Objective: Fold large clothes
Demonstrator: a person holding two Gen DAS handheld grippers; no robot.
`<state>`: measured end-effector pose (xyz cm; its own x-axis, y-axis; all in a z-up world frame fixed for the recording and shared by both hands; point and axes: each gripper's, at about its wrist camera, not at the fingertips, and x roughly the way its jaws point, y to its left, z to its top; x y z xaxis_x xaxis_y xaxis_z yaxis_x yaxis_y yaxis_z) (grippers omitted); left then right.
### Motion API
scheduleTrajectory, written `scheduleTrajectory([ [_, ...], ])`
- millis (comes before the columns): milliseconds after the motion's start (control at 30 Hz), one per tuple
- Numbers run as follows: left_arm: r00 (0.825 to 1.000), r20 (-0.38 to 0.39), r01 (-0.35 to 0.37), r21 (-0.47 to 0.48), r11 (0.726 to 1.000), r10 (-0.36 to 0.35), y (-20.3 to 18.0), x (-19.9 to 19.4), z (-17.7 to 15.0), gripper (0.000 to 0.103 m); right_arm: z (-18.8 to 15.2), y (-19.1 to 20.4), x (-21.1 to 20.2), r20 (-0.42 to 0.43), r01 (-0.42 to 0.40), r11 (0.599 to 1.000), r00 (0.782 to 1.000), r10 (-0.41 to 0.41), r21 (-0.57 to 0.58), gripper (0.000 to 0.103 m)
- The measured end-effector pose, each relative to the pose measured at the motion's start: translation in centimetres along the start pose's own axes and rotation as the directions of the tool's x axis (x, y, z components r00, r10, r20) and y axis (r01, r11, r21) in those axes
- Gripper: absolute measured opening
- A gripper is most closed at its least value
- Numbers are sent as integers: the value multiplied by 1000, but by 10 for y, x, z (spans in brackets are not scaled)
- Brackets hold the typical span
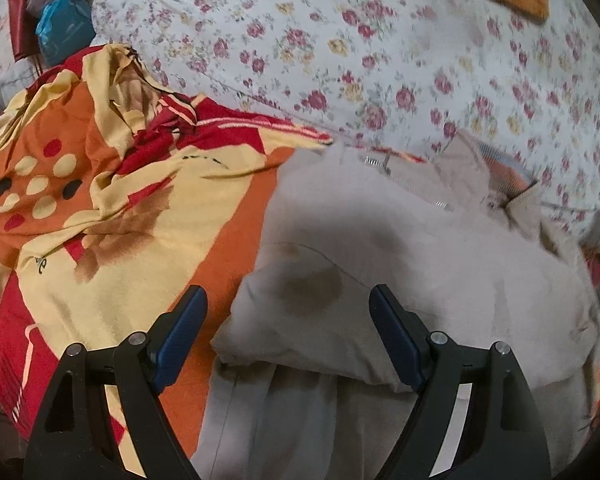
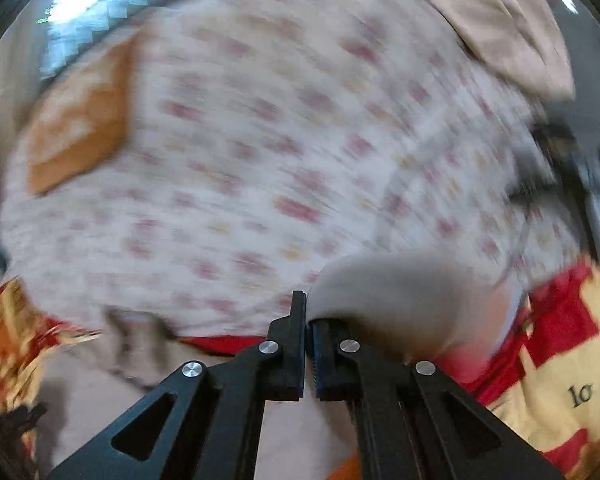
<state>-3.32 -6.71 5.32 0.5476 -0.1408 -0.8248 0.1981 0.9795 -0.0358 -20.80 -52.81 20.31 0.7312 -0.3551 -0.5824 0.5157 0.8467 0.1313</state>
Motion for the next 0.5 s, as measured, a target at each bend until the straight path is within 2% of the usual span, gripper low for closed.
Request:
scheduleTrajectory([
  [67,1000,10,17,-12,1000,-17,3,-4,1,83,1,40,-21,11,-97,993,995,98,-66,1],
  [133,999,19,40,-27,999,-39,7,-8,1,83,-12,87,-42,-14,-204,968,979,205,-149,1],
  [167,998,21,55,-38,998,-55,9,-9,1,83,-28,117,-48,-46,-266,943,964,262,-201,1],
  [233,995,22,95,-59,994,-94,13,-10,1,83,-60,159,-47,-112,-334,905,942,315,-262,2],
  [267,993,20,115,-70,991,-114,14,-9,2,83,-83,179,-38,-172,-376,881,925,338,-287,4],
  [300,990,15,140,-84,987,-139,16,-8,2,83,-108,197,-25,-251,-410,858,906,342,-310,5],
  [367,980,-1,197,-113,974,-198,18,-6,2,84,-147,215,-6,-389,-450,832,865,316,-324,25],
  [400,972,-12,231,-130,964,-234,19,-5,1,84,-163,218,-1,-434,-459,830,848,303,-318,27],
  [467,958,-23,279,-146,949,-285,17,-5,0,84,-179,210,-3,-446,-458,844,840,309,-278,33],
  [500,958,-25,280,-137,950,-286,13,-5,0,84,-180,202,-5,-438,-457,853,839,322,-250,37],
])
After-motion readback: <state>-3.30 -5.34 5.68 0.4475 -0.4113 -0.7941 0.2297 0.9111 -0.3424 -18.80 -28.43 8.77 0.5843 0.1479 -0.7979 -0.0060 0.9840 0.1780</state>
